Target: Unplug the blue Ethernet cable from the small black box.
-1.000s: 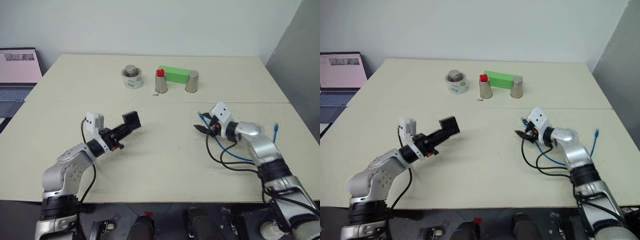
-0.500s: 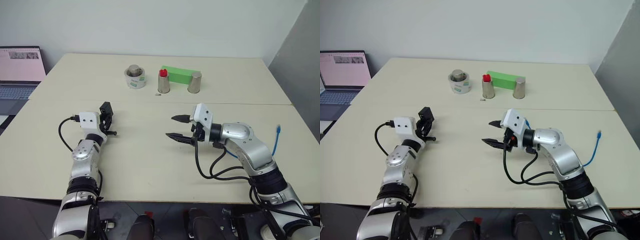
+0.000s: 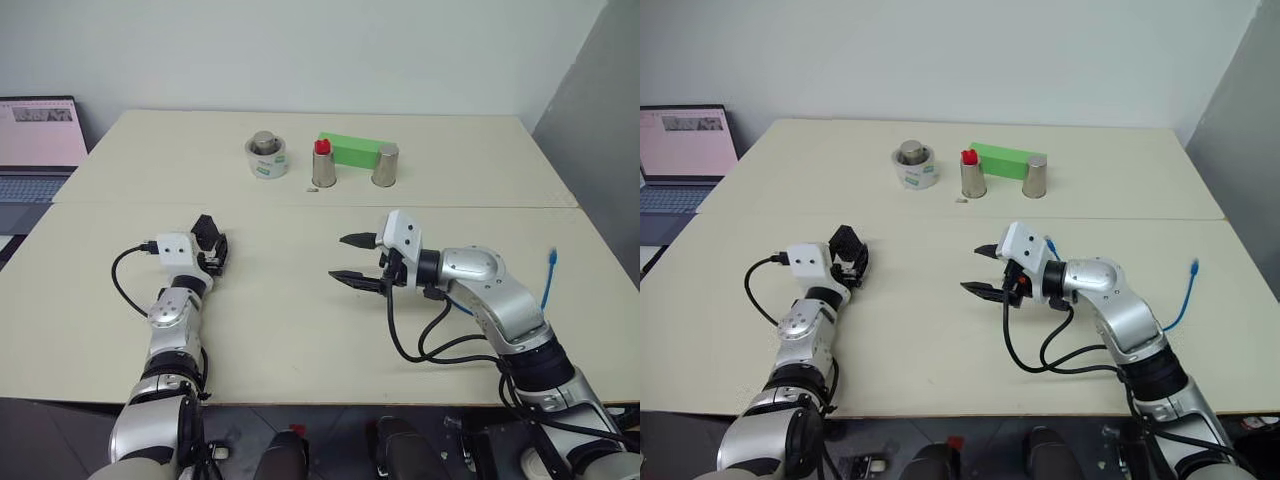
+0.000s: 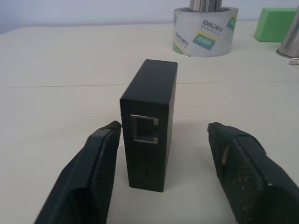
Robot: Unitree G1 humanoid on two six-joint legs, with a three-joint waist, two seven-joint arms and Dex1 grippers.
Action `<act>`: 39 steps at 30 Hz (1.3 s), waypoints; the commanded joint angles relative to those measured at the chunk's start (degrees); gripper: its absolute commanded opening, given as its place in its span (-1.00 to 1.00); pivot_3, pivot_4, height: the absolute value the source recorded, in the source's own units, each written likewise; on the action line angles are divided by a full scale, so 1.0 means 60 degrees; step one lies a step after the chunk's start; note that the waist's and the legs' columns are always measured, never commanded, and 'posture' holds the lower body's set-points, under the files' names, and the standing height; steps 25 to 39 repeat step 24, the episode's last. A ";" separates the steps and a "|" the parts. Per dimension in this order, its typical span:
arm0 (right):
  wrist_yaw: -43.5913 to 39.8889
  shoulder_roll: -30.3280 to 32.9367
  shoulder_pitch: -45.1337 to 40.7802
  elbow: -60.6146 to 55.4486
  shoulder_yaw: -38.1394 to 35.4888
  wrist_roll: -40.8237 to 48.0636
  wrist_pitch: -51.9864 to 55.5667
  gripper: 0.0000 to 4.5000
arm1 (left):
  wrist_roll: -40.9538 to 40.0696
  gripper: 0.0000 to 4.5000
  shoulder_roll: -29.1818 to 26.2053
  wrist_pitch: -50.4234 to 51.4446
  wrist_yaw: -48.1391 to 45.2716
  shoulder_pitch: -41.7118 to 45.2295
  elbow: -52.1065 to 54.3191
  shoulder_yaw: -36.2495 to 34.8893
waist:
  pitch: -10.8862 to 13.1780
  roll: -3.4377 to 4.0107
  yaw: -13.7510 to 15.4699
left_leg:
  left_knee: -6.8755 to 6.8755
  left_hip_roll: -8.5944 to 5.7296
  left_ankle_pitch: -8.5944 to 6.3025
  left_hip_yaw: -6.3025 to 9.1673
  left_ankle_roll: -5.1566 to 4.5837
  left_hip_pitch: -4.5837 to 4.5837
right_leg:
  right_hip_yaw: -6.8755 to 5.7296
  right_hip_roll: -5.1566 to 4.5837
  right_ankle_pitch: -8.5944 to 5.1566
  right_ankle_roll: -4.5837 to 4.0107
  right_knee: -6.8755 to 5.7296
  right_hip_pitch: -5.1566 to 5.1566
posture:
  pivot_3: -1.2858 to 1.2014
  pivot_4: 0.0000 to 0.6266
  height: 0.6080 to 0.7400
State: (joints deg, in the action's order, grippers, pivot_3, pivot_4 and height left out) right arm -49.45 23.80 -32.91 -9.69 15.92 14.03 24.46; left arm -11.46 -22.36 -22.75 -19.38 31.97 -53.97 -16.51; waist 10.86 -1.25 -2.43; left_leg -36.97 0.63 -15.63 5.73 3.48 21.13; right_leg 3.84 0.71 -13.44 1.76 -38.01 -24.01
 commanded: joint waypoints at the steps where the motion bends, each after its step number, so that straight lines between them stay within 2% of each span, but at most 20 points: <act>1: 0.0208 0.0019 0.0007 -0.0636 -0.0083 -0.0061 0.0155 0.45 | -0.0037 0.71 -0.0199 0.1071 0.0181 -0.1286 0.1292 -0.0061 | -0.0003 0.0004 -0.0094 | 0.0002 0.0003 0.0000 -0.0001 0.0000 -0.0003 | 0.0002 0.0001 -0.0003 0.0004 -0.0001 0.0000 | 0.03 -0.52 1.00; 3: 0.0189 0.0177 0.0082 -0.0778 -0.0134 -0.0033 0.0303 0.45 | -0.0256 0.71 -0.0332 0.1920 -0.0202 -0.2092 0.2906 0.0041 | -0.0008 0.0009 -0.0201 | 0.0007 0.0011 0.0000 -0.0019 0.0000 -0.0016 | 0.0017 0.0001 -0.0002 0.0003 -0.0006 0.0001 | 0.03 -0.52 1.00; 5: 0.0201 0.0406 0.0269 -0.0872 -0.0312 0.0003 0.0413 0.45 | -0.0950 0.71 -0.0501 0.3544 -0.0534 -0.2960 0.4929 -0.0001 | -0.0008 0.0010 -0.0252 | 0.0011 0.0015 -0.0001 -0.0033 -0.0001 -0.0026 | 0.0025 0.0002 -0.0004 0.0005 -0.0010 0.0001 | 0.03 -0.52 1.00; 8: 0.0274 0.0814 0.0619 -0.0871 -0.0831 0.0154 0.0550 0.45 | -0.0672 0.71 -0.1239 0.4823 -0.0493 -0.4114 0.7347 0.0014 | -0.0008 0.0008 -0.0285 | 0.0013 0.0021 -0.0001 -0.0030 -0.0001 -0.0021 | 0.0029 0.0003 -0.0009 0.0011 -0.0004 0.0001 | 0.03 -0.52 1.00; 14: 0.0389 0.1525 0.1289 -0.0882 -0.1843 0.0399 0.0793 0.45 | -0.1742 0.71 -0.2446 0.6754 -0.1234 -0.4919 0.9459 -0.0886 | -0.0003 0.0003 -0.0131 | 0.0000 0.0016 -0.0001 -0.0013 -0.0002 -0.0016 | 0.0019 0.0017 -0.0011 0.0011 -0.0002 0.0006 | 0.03 -0.52 1.00; 19: 0.0385 0.1833 0.1572 -0.0919 -0.2282 0.0526 0.0896 0.45 | -0.2359 0.71 -0.3114 0.7791 -0.1831 -0.5301 1.0334 -0.1461 | -0.0002 0.0003 -0.0140 | 0.0001 0.0017 0.0000 -0.0026 -0.0002 -0.0020 | 0.0027 0.0021 -0.0011 0.0010 0.0001 0.0007 | 0.03 -0.52 1.00; 24: 0.0346 0.1980 0.1704 -0.0786 -0.2429 0.0609 0.0871 0.45 | -0.2651 0.71 -0.3361 0.8428 -0.2163 -0.5578 1.1084 -0.1514 | -0.0002 0.0003 -0.0139 | 0.0011 0.0020 -0.0001 -0.0033 -0.0002 -0.0007 | 0.0030 0.0020 -0.0019 -0.0001 0.0010 -0.0005 | 0.03 -0.52 1.00; 39: 0.0346 0.1980 0.1704 -0.0786 -0.2429 0.0609 0.0871 0.45 | -0.2651 0.71 -0.3361 0.8428 -0.2163 -0.5578 1.1084 -0.1514 | -0.0002 0.0003 -0.0139 | 0.0011 0.0020 -0.0001 -0.0033 -0.0002 -0.0007 | 0.0030 0.0020 -0.0019 -0.0001 0.0010 -0.0005 | 0.03 -0.52 1.00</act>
